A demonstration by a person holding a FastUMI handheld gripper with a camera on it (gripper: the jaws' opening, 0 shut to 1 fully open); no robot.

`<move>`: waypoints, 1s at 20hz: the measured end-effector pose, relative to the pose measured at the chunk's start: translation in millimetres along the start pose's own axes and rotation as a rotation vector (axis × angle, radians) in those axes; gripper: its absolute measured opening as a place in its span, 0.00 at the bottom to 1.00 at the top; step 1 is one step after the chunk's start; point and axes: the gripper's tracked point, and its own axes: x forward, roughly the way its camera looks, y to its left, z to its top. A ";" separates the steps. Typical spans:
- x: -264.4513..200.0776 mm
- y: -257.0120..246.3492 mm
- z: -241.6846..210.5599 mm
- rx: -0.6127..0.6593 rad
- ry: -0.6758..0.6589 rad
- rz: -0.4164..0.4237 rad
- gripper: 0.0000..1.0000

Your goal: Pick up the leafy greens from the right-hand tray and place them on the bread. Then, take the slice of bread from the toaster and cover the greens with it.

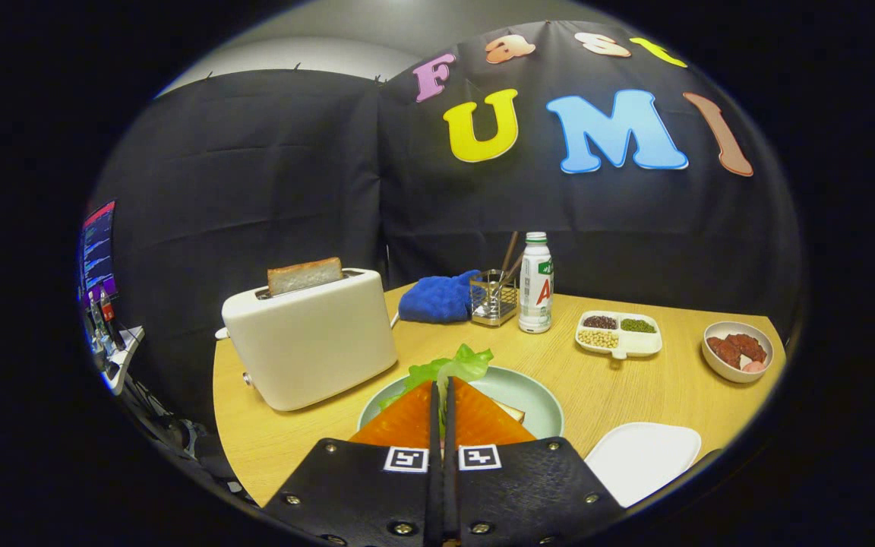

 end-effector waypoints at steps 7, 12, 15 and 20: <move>4.9 -25.5 -27.5 0.015 0.070 -0.074 0.13; 1.5 -36.1 -30.7 0.002 0.070 -0.119 0.44; -5.5 -46.1 -24.7 -0.010 0.040 -0.165 0.49; -27.2 -44.7 4.7 -0.056 -0.065 -0.216 0.58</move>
